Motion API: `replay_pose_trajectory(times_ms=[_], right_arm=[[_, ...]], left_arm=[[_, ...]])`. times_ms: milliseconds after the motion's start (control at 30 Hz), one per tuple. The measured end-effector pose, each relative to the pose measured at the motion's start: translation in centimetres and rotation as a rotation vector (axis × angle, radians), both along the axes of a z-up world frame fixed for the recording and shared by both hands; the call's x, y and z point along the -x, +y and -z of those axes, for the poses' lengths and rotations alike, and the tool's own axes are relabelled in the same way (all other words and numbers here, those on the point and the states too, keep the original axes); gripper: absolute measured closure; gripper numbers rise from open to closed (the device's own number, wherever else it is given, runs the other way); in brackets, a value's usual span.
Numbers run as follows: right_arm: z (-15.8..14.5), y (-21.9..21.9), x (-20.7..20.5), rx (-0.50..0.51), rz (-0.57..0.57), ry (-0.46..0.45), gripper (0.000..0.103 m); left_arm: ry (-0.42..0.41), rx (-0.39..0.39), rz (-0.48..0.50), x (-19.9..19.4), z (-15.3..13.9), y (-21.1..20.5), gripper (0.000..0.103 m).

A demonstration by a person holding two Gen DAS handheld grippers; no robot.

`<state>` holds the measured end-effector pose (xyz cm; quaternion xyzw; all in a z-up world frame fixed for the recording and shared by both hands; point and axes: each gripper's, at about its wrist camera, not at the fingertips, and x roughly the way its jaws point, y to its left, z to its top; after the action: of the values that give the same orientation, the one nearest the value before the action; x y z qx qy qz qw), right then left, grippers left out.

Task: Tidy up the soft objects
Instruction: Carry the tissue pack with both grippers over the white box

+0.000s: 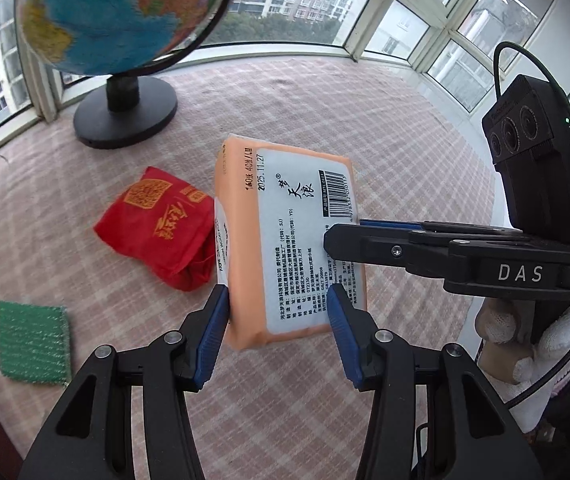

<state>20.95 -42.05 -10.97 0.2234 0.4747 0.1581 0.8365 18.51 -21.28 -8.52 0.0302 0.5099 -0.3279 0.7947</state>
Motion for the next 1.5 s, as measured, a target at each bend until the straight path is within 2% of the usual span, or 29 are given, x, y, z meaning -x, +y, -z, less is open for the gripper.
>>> replay_pose_trajectory(times_ms=[233, 1067, 1267, 1500], right_arm=[[-2.0, 5.7, 0.5, 0.016, -0.072, -0.038, 0.074], [-6.0, 27.7, 1.7, 0.046, -0.36, -0.139, 0.074], [-6.8, 33.9, 1.6, 0.061, -0.433, -0.163, 0.074], [-6.2, 40.4, 0.9, 0.085, -0.5, -0.157, 0.074]], left_arm=[[-0.031, 0.021, -0.074, 1.4, -1.6, 5.9, 0.055], [-0.12, 0.058, -0.368, 7.0, -5.9, 26.1, 0.055], [-0.13, 0.058, -0.443, 7.7, -6.2, 31.3, 0.055], [-0.105, 0.054, -0.518, 7.4, -5.4, 36.9, 0.055]])
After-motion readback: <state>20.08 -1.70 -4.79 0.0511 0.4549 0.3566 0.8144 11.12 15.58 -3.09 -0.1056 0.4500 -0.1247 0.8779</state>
